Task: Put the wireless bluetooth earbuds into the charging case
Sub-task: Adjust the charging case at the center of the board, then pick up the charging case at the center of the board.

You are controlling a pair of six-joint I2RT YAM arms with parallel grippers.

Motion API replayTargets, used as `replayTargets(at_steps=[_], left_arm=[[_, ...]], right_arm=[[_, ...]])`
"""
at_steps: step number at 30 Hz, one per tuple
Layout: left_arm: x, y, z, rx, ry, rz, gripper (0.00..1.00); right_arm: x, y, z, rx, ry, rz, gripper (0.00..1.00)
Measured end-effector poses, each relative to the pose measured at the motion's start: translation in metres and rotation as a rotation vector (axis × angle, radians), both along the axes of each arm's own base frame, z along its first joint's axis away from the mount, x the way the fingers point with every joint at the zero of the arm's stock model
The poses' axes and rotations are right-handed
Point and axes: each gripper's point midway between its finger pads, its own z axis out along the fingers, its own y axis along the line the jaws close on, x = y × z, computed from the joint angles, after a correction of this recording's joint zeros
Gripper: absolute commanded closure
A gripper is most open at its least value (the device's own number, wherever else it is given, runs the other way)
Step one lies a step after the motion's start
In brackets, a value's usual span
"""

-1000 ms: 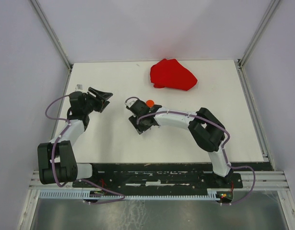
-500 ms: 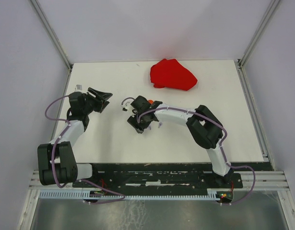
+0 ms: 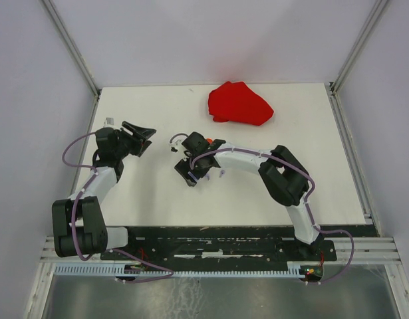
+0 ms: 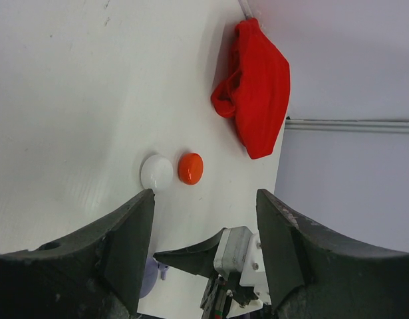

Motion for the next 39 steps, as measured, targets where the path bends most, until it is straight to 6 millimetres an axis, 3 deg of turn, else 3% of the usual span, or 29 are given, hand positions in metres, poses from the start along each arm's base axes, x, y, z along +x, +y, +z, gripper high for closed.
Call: replayTargets(at_steps=[11, 26, 34, 39], left_arm=[[0.0000, -0.0001, 0.0000, 0.000, 0.000, 0.000, 0.31], [0.0000, -0.0002, -0.0001, 0.000, 0.000, -0.001, 0.31], [0.0005, -0.0002, 0.0010, 0.000, -0.005, -0.001, 0.31], [0.0006, -0.0002, 0.0010, 0.000, -0.006, -0.002, 0.31]], right_arm=[[0.0018, -0.0002, -0.0013, -0.032, -0.021, -0.189, 0.19], [0.0011, 0.0018, -0.0008, -0.047, -0.059, -0.343, 0.28], [0.0048, -0.0003, -0.0006, -0.048, -0.069, -0.389, 0.38], [0.0047, -0.0002, -0.0021, -0.048, -0.066, -0.396, 0.52]])
